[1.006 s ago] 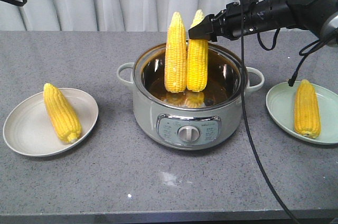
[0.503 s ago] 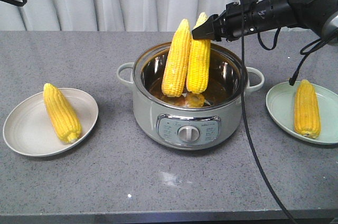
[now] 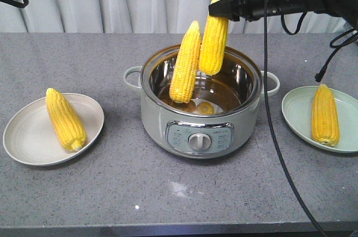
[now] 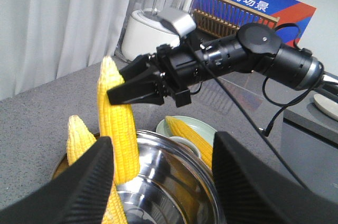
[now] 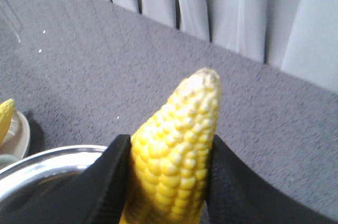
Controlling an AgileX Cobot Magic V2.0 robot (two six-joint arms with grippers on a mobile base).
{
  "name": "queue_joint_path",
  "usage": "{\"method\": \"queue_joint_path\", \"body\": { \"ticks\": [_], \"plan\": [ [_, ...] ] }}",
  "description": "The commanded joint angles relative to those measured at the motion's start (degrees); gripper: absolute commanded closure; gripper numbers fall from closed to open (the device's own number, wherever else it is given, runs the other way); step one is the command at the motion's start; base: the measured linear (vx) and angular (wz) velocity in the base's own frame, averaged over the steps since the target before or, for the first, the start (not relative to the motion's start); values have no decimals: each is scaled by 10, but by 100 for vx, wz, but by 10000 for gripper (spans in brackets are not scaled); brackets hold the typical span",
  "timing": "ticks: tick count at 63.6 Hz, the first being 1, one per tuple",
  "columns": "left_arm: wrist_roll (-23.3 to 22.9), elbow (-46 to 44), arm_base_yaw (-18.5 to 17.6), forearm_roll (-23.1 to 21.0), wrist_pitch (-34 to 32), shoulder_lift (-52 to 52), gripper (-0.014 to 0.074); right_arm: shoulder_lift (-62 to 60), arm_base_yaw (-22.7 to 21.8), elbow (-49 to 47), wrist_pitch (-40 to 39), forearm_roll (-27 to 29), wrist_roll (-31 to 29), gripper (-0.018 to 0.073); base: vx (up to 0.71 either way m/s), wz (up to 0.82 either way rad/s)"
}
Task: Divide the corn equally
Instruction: 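Grasp the corn cob nearest the right gripper and lift it out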
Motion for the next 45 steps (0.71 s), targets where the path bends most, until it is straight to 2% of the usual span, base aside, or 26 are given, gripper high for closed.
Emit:
{"method": "queue_joint_path", "body": {
  "ticks": [1,11,21,32,45],
  "plan": [
    [-7,-17,-3,10,12,-23,204,-57,-3,-18,-43,33,-10,566,0,0],
    [-7,-17,-4,10,11,-23,247,-93,-3,-18,-62,32,-19,564,0,0],
    [-7,-17,-26,10,28,-23,272,-158,-4,-18,-68,19,-22,564,0,0],
    [-7,-21,-57,10,88,-24,272,-242,-4,-18,-68,-51,-10,564,0,0],
    [-7,-60,-102,10,166,-25,272,-310,-4,-18,-68,-154,62,564,0,0]
  ]
}}
